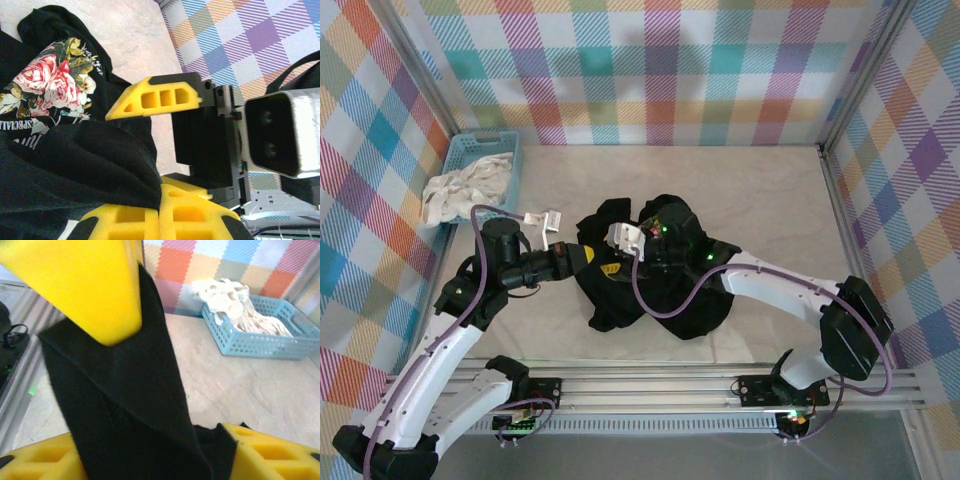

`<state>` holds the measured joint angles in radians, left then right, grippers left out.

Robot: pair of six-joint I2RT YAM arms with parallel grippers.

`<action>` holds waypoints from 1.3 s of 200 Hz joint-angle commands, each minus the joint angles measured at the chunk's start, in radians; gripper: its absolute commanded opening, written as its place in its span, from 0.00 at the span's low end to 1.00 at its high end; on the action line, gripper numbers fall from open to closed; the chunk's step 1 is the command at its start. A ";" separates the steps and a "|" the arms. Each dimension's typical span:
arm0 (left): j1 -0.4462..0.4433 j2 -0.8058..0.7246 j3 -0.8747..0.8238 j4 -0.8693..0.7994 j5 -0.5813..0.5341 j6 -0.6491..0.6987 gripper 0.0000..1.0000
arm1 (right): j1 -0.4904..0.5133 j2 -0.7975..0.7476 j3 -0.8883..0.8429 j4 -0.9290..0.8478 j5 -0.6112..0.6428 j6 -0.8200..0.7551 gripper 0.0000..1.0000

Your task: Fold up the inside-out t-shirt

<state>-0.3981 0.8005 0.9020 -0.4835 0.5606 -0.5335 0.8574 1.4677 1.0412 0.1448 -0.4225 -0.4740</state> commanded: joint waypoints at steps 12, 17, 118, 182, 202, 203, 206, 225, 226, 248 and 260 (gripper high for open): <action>-0.007 0.004 0.030 -0.009 0.019 0.022 0.00 | -0.034 0.034 0.080 -0.058 -0.187 0.017 0.45; -0.007 0.003 0.030 -0.009 0.019 0.022 0.00 | -0.034 0.042 0.089 -0.072 -0.197 0.015 0.41; -0.006 -0.061 0.055 0.005 -0.197 0.138 0.33 | -0.069 0.001 0.090 -0.163 -0.188 0.072 0.00; -0.008 -0.043 0.161 -0.055 -0.187 0.440 0.56 | -0.144 -0.006 0.165 -0.344 -0.348 0.070 0.00; -0.010 0.019 0.223 -0.123 -0.105 0.602 0.61 | -0.153 -0.009 0.183 -0.377 -0.390 0.041 0.00; -0.010 0.022 0.226 -0.127 -0.102 0.606 0.61 | -0.153 -0.008 0.184 -0.379 -0.392 0.040 0.00; -0.010 0.031 0.235 -0.137 -0.079 0.636 0.62 | -0.153 -0.009 0.184 -0.382 -0.394 0.035 0.00; -0.011 0.079 0.273 -0.173 0.009 0.781 0.64 | -0.155 -0.007 0.199 -0.405 -0.403 0.010 0.00; -0.011 0.080 0.275 -0.174 0.013 0.789 0.64 | -0.154 -0.007 0.199 -0.406 -0.403 0.010 0.00; -0.012 0.131 0.304 -0.193 0.079 0.966 0.68 | -0.154 -0.010 0.204 -0.406 -0.425 -0.002 0.00; -0.011 0.170 0.326 -0.225 0.108 1.070 0.69 | -0.155 -0.008 0.207 -0.401 -0.435 -0.003 0.00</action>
<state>-0.3992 0.9264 1.1725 -0.6315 0.5499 0.2470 0.7063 1.4857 1.2160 -0.2348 -0.7803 -0.4347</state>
